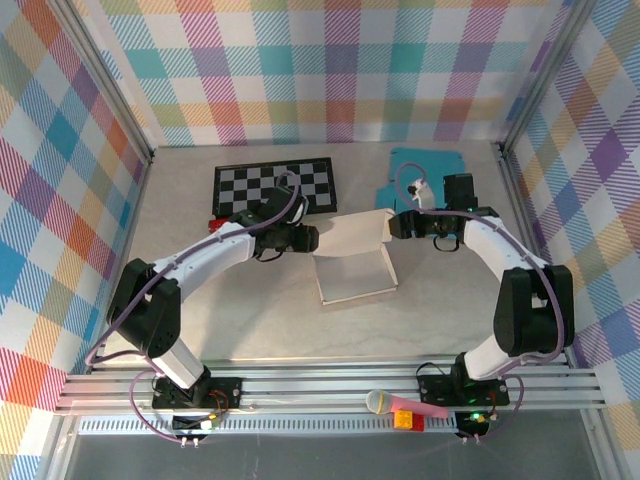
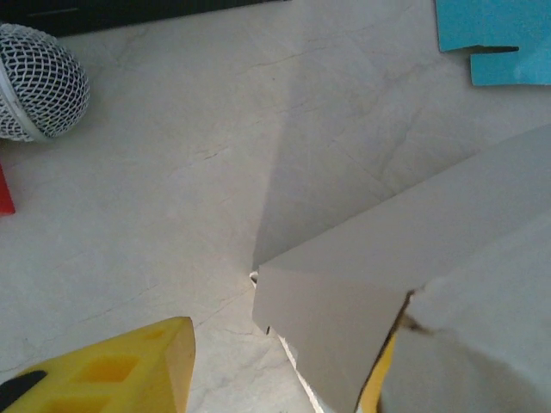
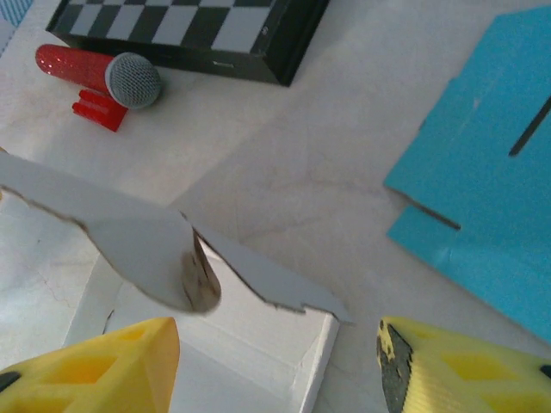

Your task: Fold the paper box

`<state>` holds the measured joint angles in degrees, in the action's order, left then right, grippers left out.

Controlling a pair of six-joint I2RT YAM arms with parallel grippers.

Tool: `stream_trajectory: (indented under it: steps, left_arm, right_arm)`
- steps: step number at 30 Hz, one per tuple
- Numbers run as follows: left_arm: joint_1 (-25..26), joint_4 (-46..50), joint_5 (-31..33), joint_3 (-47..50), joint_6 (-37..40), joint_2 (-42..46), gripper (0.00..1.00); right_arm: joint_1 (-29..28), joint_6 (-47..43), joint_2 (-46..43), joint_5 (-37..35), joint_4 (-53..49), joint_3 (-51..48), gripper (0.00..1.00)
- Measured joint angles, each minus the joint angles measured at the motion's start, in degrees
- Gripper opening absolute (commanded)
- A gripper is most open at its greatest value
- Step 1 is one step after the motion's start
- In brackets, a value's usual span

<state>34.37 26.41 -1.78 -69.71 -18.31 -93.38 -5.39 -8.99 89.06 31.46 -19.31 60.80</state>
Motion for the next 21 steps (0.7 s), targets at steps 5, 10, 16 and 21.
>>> stream_trajectory:
  steps: [5, 10, 16, 21]
  left_arm:
    - [0.0, -0.2, 0.2, -0.8, 0.3, -1.8, 0.4]
    - [0.0, 0.0, 0.2, -2.1, 1.1, -3.2, 0.29]
    - [0.0, -0.1, 0.2, -4.0, 1.4, -4.2, 0.17]
    - [0.0, 0.0, 0.6, -4.7, 1.4, -5.2, 0.07]
  right_arm:
    - [-1.1, -1.4, 2.6, 1.0, -0.4, 3.2, 0.51]
    - [-2.2, -2.4, 3.5, 0.9, -2.1, 3.8, 0.4]
    - [-2.8, -2.6, 3.8, 0.0, -3.6, 4.9, 0.23]
    - [-4.0, -2.7, 4.2, -2.2, -4.3, 6.4, 0.12]
